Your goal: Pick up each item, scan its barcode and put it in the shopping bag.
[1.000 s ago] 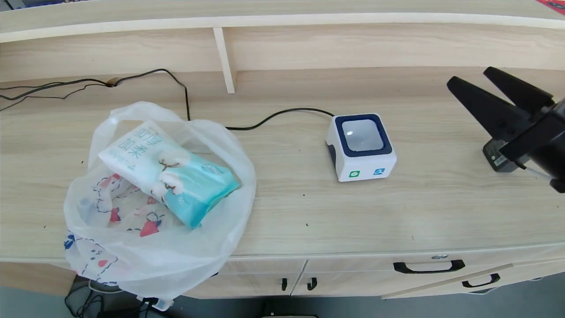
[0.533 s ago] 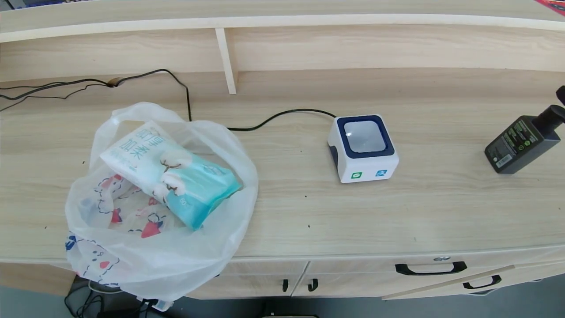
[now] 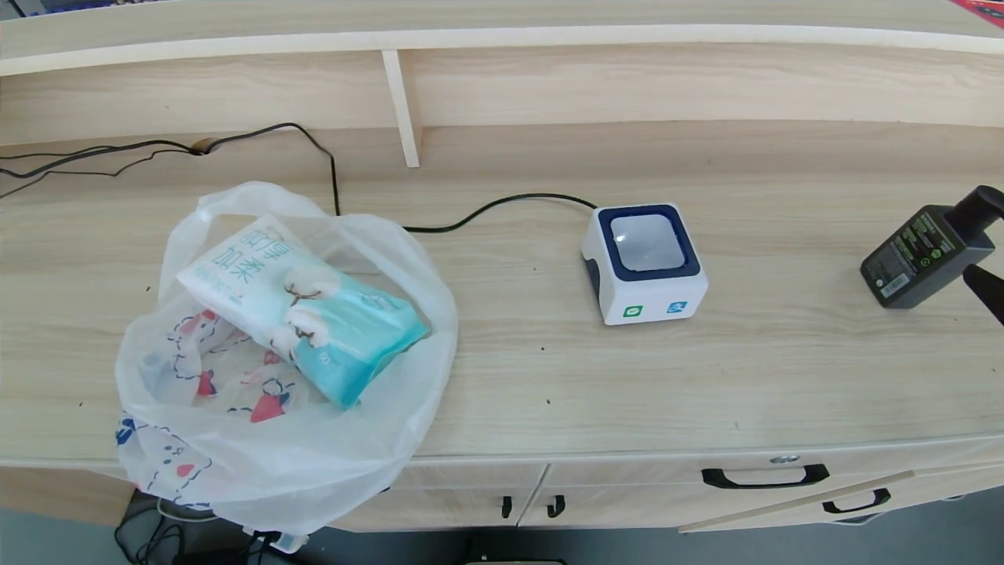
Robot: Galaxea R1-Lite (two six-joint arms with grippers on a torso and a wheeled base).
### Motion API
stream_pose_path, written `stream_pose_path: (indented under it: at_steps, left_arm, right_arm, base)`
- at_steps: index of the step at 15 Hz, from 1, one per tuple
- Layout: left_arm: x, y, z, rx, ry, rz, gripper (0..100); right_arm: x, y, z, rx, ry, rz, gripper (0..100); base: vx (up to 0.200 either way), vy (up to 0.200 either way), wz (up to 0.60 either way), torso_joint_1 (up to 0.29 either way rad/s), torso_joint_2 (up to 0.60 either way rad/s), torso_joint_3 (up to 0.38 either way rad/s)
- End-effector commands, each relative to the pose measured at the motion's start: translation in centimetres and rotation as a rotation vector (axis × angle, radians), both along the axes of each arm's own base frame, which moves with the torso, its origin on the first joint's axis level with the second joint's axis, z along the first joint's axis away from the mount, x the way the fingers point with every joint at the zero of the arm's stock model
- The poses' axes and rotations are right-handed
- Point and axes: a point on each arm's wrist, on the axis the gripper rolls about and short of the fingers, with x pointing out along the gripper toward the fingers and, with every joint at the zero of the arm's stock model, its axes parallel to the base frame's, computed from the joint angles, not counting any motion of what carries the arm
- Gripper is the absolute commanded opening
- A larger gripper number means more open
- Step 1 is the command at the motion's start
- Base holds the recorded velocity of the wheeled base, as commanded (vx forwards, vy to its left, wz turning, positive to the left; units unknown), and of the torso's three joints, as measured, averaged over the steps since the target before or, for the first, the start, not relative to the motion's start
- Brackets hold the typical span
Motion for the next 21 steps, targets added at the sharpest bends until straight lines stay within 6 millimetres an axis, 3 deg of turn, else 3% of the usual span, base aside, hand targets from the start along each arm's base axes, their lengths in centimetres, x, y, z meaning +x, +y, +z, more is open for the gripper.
stream_pose_path:
  at_steps: [1,4,12,16,21]
  left_arm:
    - [0.0,0.0,0.0,0.000,-0.001,0.001,100]
    - [0.0,0.0,0.0,0.000,-0.001,0.001,100]
    - [0.0,0.0,0.0,0.001,-0.001,0.001,100]
    - [0.0,0.0,0.0,0.000,-0.001,0.002,100]
    - [0.0,0.0,0.0,0.001,-0.001,0.001,100]
  right_arm:
    - [1.2,-0.4,-1.2,0.025,0.065,0.002,100]
    - [3.0,-1.0,-2.1,0.044,0.121,0.007,100]
    - [5.4,-2.6,-3.8,0.080,0.188,-0.025,100]
    - [10.3,-4.7,-4.4,0.071,0.058,-0.017,100]
    - [14.8,-5.9,-3.3,0.078,-0.028,0.016,100]
  base:
    - [0.000,0.000,0.00,0.000,0.00,0.000]
    - [0.000,0.000,0.00,0.000,0.00,0.000]
    - [0.000,0.000,0.00,0.000,0.00,0.000]
    - [0.000,0.000,0.00,0.000,0.00,0.000]
    - [0.000,0.000,0.00,0.000,0.00,0.000]
